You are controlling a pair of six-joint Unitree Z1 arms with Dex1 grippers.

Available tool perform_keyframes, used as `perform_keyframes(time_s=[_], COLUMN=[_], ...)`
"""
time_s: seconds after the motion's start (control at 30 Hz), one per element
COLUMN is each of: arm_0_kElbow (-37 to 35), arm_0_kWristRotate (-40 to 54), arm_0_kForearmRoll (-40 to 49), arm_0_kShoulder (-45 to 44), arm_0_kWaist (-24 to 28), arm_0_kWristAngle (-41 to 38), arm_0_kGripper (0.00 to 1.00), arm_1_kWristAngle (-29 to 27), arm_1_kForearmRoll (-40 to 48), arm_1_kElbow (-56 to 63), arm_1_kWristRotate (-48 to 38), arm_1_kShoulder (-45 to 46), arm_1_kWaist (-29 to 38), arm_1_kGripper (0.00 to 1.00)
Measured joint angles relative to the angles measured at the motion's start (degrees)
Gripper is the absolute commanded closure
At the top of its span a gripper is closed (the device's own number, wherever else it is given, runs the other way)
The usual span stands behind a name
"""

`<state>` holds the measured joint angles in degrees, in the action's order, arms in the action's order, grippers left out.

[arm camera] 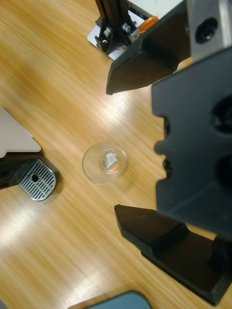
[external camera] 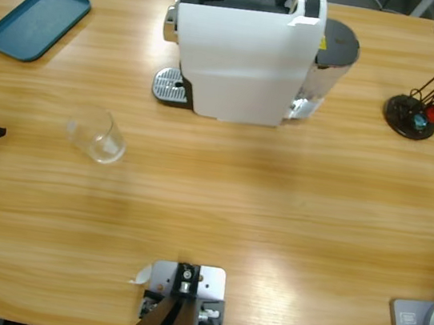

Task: Pour coffee

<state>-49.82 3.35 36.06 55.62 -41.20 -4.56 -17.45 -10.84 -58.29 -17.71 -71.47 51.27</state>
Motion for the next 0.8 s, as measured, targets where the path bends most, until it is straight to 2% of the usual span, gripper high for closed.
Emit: perform_keyframes(time_s=[0.27,0.6,0.8], arm_0_kElbow=[-1.6,-1.5,-0.1], arm_0_kWristRotate=[0.0,-0.6,-1.2], arm_0_kForearmRoll=[0.0,0.0,0.0], arm_0_kShoulder=[0.0,-1.8,-2.5], arm_0_kWaist=[0.3,1.1,1.2], arm_0_kWristAngle=[0.0,0.0,0.0], arm_0_kGripper=[0.004,0.004,0.004], arm_1_kWristAngle=[-8.7,-9.1,-9.1], arm_1_kForearmRoll=[1.6,4.1,4.5], arm_1_kElbow=[-9.7,-12.0,-14.1], arm_1_kWristRotate=[-8.3,-13.9,-20.0], arm_1_kShoulder=[-11.5,-14.0,-16.3], arm_1_kWaist=[-4.3,-4.3,-1.8], arm_1_kGripper=[1.0,1.0,1.0])
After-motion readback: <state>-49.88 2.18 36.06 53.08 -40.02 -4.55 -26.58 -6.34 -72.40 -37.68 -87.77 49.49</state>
